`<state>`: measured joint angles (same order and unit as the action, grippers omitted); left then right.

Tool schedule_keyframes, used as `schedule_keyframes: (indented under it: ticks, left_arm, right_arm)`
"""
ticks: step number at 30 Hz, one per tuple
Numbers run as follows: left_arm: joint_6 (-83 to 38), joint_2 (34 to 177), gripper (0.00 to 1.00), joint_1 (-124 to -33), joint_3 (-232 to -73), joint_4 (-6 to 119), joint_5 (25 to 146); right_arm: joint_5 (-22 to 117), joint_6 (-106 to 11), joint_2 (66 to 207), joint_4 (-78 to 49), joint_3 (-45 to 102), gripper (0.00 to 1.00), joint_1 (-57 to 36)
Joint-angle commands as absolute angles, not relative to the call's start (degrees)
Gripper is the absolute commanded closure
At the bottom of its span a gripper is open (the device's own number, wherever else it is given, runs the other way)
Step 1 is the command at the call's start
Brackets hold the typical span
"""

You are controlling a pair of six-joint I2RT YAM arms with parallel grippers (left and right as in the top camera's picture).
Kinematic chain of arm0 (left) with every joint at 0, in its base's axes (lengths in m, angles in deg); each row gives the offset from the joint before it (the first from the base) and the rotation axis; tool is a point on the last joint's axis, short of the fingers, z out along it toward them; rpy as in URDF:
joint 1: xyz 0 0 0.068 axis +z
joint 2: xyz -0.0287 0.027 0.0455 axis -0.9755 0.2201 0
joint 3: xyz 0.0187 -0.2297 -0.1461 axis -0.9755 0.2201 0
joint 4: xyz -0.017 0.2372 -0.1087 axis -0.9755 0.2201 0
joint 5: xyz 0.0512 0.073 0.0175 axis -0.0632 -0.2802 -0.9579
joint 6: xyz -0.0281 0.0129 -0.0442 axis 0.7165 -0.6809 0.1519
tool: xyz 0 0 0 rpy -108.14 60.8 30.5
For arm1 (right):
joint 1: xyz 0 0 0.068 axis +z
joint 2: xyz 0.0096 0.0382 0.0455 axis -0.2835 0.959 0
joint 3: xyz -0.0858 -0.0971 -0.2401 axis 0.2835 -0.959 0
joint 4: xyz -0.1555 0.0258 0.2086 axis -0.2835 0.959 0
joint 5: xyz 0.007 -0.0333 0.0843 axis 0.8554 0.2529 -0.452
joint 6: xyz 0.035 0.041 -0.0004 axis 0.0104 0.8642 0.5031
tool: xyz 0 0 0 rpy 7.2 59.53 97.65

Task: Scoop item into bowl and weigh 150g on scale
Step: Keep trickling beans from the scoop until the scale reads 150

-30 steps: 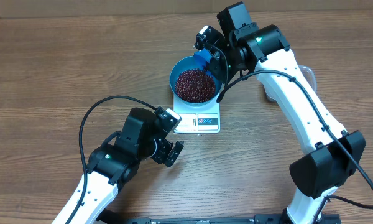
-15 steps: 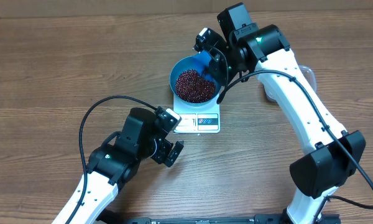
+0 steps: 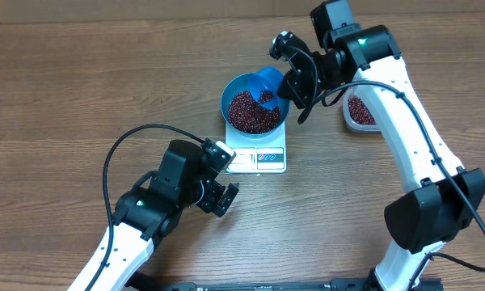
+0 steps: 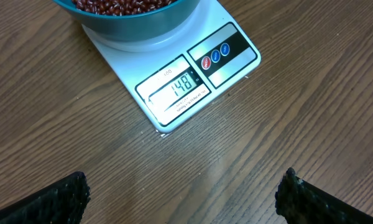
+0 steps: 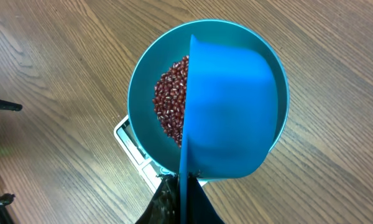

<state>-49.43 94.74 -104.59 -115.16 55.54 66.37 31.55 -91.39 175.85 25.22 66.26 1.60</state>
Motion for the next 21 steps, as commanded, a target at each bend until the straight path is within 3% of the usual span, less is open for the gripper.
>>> schedule_keyframes:
  ticks: [1,21]
  left_arm:
    - [-48.4,95.0,0.00,-104.7,-115.0,55.4,66.0]
    - [-48.4,95.0,0.00,-104.7,-115.0,55.4,66.0]
  right_arm:
    - [29.3,-91.3,173.5,24.9,68.0,0.96,1.6]
    - [52.0,-86.4,173.5,22.2,68.0,0.96,9.0]
